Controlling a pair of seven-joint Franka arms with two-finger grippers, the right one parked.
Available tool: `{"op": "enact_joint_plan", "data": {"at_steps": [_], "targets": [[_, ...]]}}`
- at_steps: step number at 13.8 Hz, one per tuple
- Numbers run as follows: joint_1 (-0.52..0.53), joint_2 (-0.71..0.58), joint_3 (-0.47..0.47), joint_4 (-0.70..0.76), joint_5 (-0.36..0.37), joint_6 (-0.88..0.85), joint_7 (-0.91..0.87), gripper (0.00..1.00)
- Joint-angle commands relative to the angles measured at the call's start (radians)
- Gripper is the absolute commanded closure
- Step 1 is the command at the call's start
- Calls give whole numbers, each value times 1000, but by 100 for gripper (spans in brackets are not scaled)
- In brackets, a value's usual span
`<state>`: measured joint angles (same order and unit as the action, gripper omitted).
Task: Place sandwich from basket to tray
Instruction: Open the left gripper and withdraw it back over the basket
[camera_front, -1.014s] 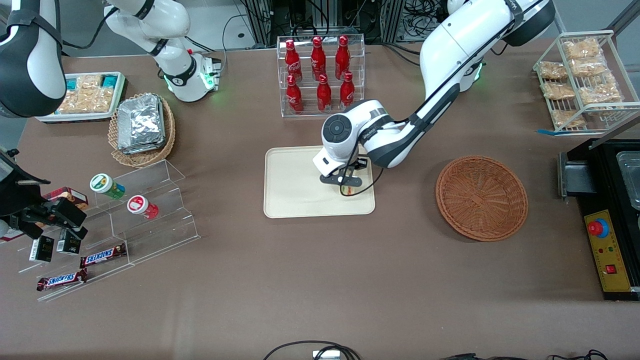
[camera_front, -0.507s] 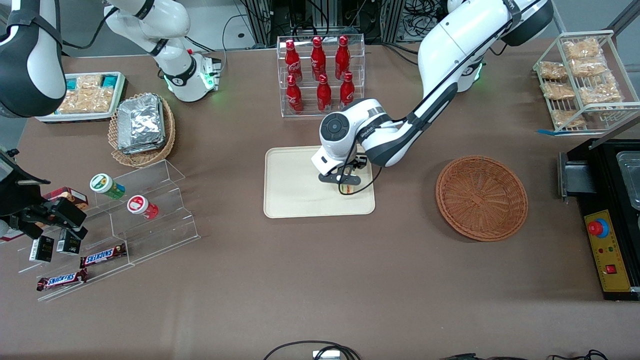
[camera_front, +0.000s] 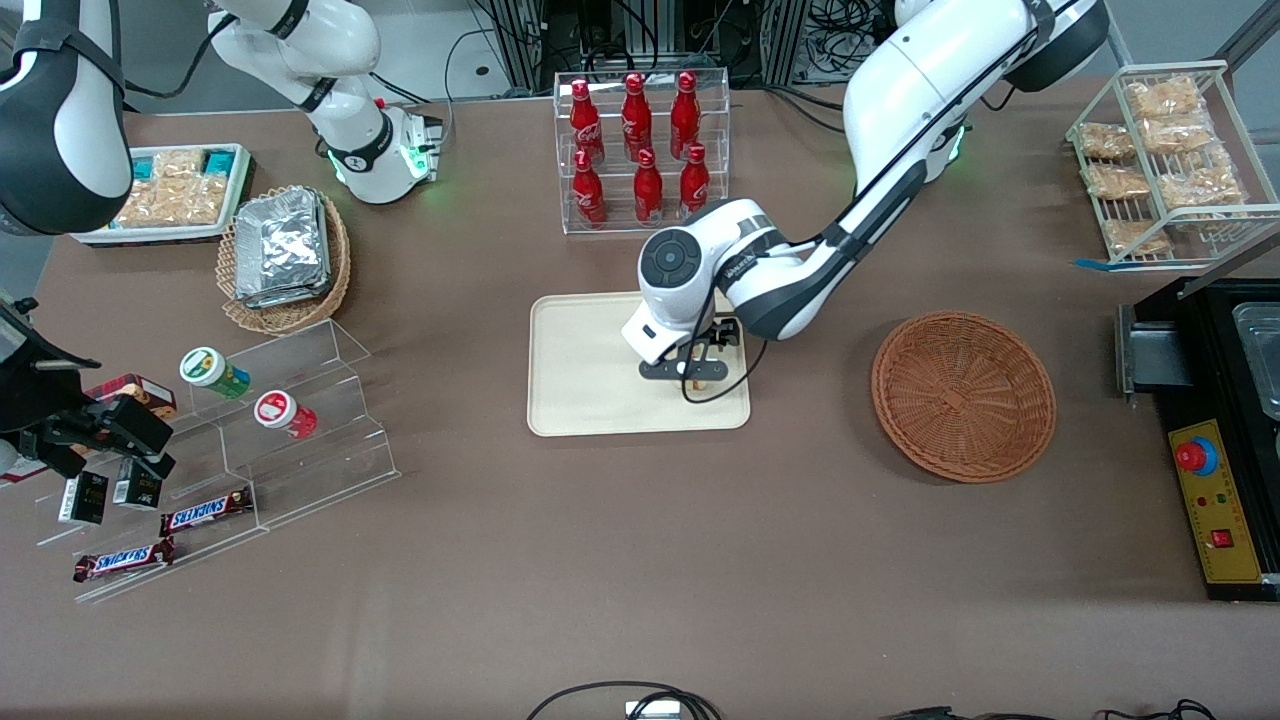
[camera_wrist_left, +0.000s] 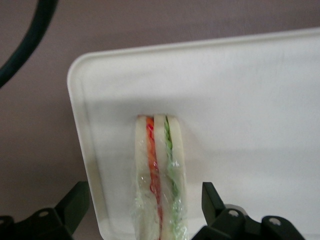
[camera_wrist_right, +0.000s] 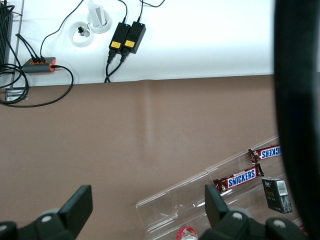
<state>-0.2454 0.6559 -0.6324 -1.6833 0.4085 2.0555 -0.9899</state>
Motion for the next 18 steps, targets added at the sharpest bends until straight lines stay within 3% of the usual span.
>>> {"op": "enact_joint_plan", "data": {"at_steps": [1, 10, 15, 18], "targets": [[41, -15, 7, 42, 1, -46, -35, 1], [282, -163, 7, 111, 18, -274, -18, 0], [391, -248, 2, 129, -4, -400, 199, 0], [474, -324, 8, 128, -86, -442, 385, 0]]}}
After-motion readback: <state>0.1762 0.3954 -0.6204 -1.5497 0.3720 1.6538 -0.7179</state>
